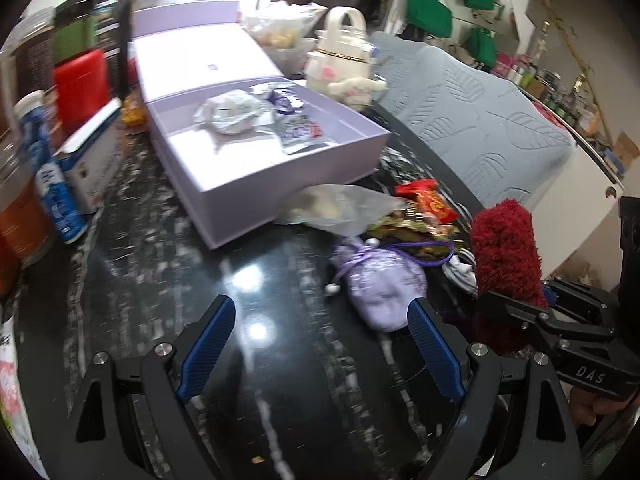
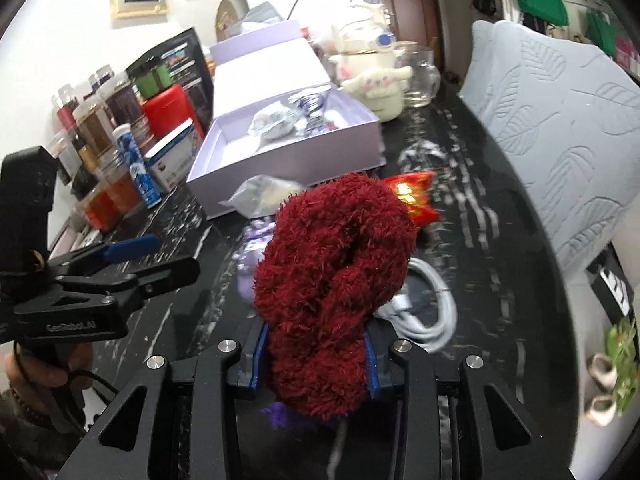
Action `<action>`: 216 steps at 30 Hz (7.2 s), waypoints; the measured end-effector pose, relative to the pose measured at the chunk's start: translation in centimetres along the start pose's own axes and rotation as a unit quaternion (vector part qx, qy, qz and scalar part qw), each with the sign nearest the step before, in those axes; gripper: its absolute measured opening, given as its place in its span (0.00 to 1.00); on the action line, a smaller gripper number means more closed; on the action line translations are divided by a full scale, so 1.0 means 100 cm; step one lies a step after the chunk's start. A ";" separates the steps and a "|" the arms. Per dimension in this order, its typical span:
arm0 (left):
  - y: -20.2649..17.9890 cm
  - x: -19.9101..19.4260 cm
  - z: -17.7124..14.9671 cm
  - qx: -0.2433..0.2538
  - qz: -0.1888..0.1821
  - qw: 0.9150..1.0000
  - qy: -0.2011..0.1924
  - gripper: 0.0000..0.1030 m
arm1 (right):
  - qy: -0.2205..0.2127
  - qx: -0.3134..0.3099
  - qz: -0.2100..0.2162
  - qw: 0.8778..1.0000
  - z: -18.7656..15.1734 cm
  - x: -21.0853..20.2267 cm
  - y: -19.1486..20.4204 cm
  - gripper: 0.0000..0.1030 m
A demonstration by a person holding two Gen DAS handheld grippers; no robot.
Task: Organize soft objects
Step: 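Grasp the red fuzzy plush with the right gripper while the left grasps the lilac sachet, then carry the red plush and lilac sachet in both grippers over the box, then open both grippers to drop the plush and sachet into the box, then move both tools back over the remaining items on the table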
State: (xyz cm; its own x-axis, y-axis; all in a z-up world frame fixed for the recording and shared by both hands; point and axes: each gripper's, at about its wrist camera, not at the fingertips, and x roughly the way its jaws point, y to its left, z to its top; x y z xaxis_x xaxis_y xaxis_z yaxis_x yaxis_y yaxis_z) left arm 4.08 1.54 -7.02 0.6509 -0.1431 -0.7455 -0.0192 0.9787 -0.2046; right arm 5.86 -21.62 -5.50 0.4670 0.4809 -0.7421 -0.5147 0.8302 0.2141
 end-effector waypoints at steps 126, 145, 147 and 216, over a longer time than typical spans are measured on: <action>0.044 -0.035 0.196 0.075 0.103 0.971 -0.203 0.54 | -0.111 -0.144 0.075 0.980 0.224 0.041 0.060 0.35; 0.072 0.054 0.199 0.072 0.122 0.984 -0.104 0.54 | -0.026 -0.147 0.056 0.987 0.226 0.136 0.047 0.38; 0.074 0.063 0.198 0.071 0.123 0.986 -0.091 0.54 | -0.018 -0.149 0.052 0.987 0.225 0.143 0.047 0.39; 0.019 -0.058 0.174 0.058 0.164 0.974 -0.146 0.79 | -0.104 -0.138 0.000 0.985 0.200 0.011 0.063 0.66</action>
State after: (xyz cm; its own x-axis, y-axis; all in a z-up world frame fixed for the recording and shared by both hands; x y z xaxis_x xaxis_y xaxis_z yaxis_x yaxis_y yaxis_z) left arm 13.49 6.75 7.91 0.8121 0.2120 -0.5437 -0.1879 0.9770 0.1003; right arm 17.52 -10.20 7.77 0.5890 0.5519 -0.5903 -0.6769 0.7360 0.0127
